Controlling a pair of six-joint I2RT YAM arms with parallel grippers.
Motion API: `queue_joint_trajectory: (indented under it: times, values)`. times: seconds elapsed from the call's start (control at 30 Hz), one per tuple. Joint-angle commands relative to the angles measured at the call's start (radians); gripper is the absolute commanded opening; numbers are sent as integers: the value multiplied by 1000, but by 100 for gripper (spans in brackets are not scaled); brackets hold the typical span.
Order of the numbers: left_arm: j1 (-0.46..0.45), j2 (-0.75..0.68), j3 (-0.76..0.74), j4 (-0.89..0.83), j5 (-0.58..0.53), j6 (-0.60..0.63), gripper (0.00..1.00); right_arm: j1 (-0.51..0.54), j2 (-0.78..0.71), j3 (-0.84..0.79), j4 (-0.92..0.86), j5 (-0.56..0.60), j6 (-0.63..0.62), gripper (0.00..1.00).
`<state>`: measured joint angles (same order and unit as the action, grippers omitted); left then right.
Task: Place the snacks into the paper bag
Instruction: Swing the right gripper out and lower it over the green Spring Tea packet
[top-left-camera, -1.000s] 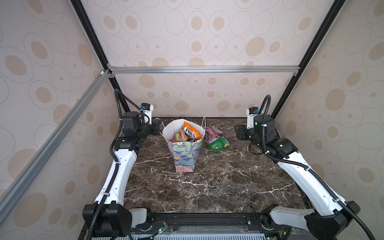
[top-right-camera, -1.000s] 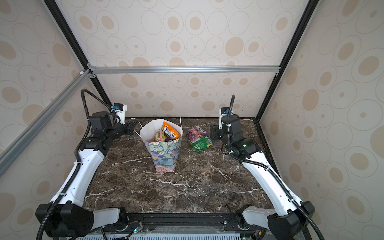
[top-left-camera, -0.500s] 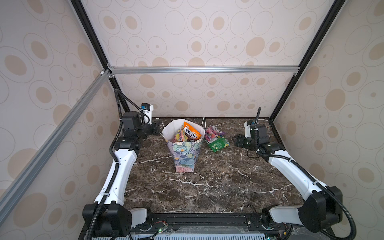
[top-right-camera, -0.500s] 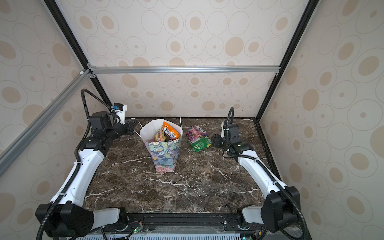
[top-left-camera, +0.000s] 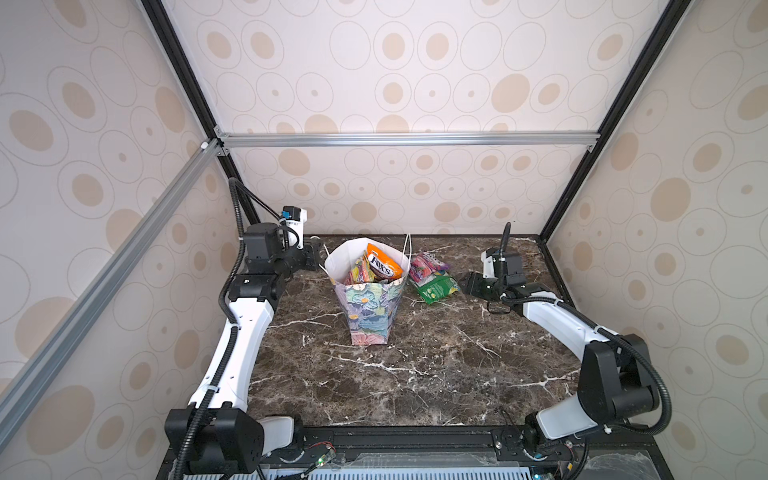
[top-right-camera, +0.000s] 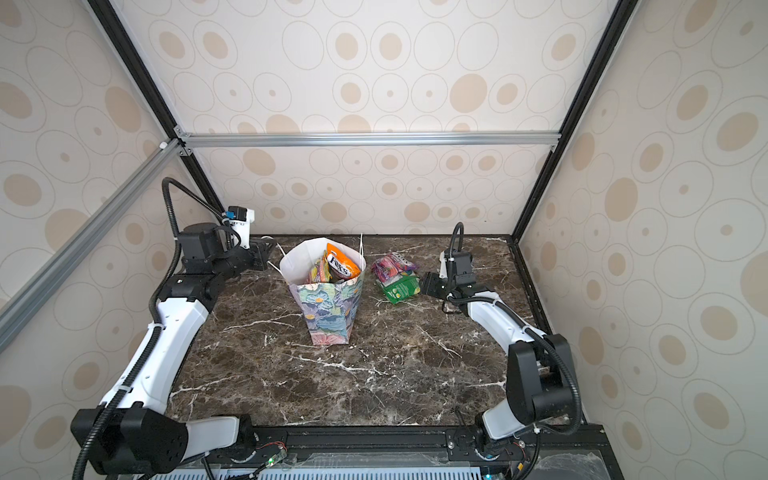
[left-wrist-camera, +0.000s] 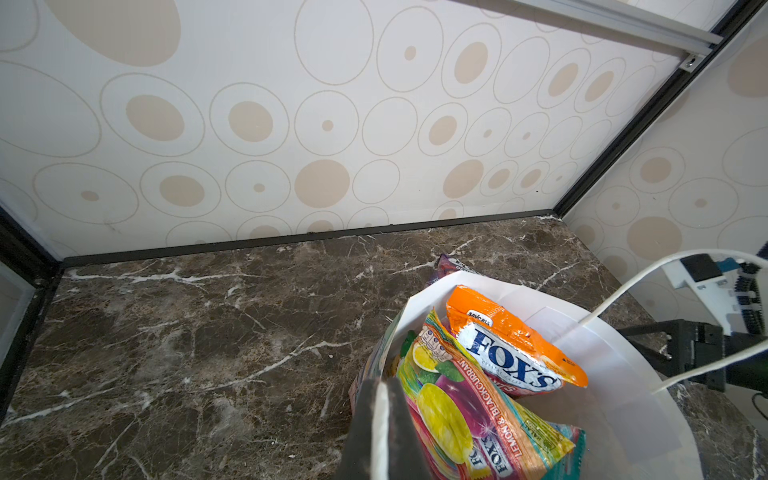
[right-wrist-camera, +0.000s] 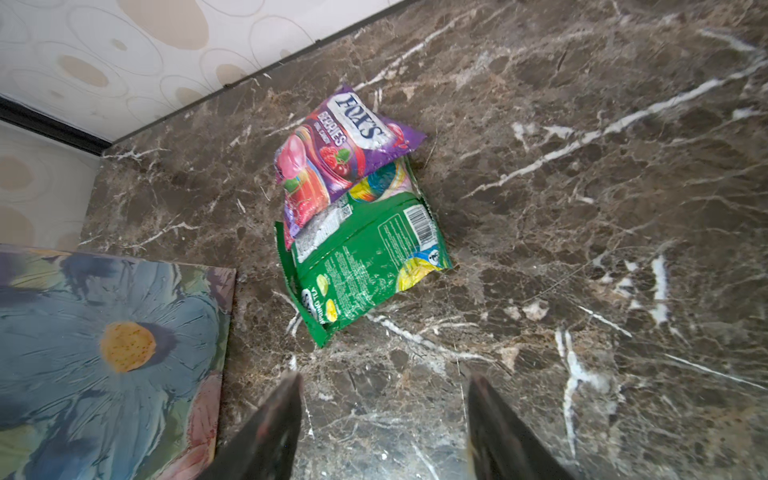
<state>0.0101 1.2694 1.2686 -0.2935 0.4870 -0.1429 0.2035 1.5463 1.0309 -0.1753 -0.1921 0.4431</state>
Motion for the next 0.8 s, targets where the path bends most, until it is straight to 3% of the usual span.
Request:
queue_joint_trajectory:
  times: [0.0,0.17,0.33,0.57,0.63,0.77]
  values:
    - [1,-27,63,44,-6,5,1,-29,57,21,29,-40,-1,65]
    - [1,-23,61,44,-10,6,1,-8,139,105,-66,-30,-93,62]
    - [1,-22,61,42,-11,6,0,162,171,190,-170,206,-263,63]
    - [1,-29,58,43,-50,10,0,283,244,214,-93,229,-333,63]
    - [0,-27,58,42,-49,9,0,299,272,214,-54,194,-334,64]
    - [0,-28,58,42,-57,12,0,316,324,255,-66,237,-330,64]
